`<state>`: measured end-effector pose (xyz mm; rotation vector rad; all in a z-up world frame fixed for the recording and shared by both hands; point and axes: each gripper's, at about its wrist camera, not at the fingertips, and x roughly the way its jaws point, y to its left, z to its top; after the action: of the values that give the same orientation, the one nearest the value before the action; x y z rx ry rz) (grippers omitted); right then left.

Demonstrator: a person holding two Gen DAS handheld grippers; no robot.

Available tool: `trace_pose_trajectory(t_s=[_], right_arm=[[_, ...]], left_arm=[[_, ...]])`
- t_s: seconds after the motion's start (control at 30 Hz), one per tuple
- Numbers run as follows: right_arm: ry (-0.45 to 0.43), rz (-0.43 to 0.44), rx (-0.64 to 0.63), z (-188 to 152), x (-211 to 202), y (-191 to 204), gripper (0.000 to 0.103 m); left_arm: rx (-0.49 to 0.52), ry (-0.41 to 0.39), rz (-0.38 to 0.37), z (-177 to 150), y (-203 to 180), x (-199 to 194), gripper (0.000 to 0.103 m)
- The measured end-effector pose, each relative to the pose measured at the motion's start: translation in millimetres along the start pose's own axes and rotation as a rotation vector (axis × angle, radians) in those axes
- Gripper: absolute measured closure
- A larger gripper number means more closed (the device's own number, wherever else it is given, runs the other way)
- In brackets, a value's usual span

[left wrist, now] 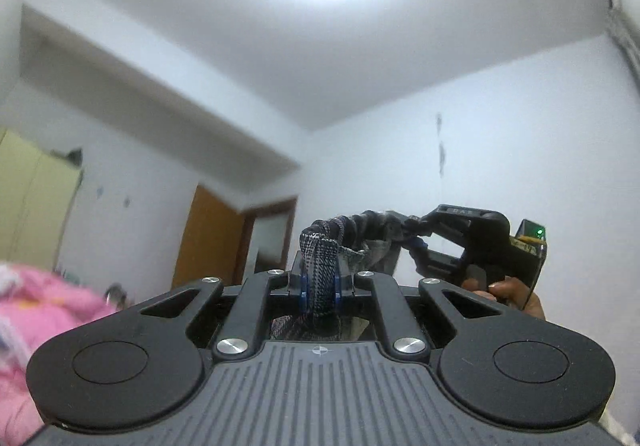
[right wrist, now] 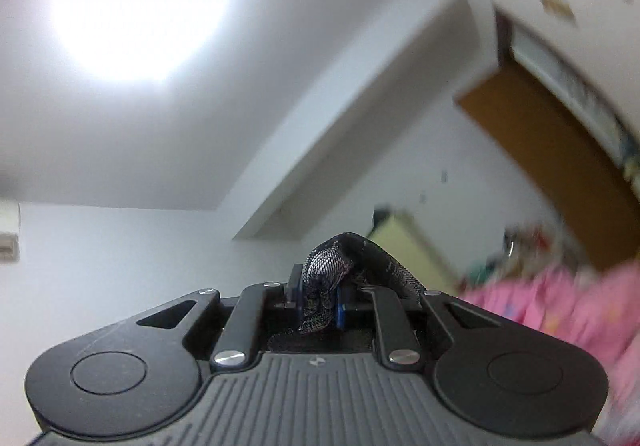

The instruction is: Fold clothes

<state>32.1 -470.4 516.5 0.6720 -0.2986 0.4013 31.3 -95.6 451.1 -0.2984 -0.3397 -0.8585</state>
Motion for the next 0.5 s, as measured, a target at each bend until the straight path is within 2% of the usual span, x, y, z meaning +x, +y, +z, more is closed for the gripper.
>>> trace_pose_trajectory(t_s=[0.1,0.23,0.3,0.37,0.43,0.5], right_arm=[[0.004,-0.035,-0.047,4.5,4.5,19.8,0.086],[0.069,-0.049,-0.061,-33.0,14.4,0.2,0.086],[0.134,-0.059,-0.033,-70.3,18.9,-27.0,0.086],[0.196,-0.069,-0.008,-110.1,18.0,-53.0,0.086],[0.253,-0.067,0.028,-162.1,9.6,-83.8,0.086],[0.319,-0.067,0.060,-225.8,-0.7,-112.3,0.086]], left_arm=[[0.002,0.009,0.016,-1.0,-7.7,-3.8,0.094],[-0.004,0.082,0.053,-28.9,-2.7,-24.4,0.094],[-0.017,0.136,0.078,-53.4,4.2,-42.1,0.094],[-0.052,0.199,0.111,-91.5,13.0,-70.3,0.094],[-0.088,0.261,0.144,-129.6,21.8,-98.4,0.094],[-0.098,0.290,0.186,-171.2,26.0,-133.6,0.094]])
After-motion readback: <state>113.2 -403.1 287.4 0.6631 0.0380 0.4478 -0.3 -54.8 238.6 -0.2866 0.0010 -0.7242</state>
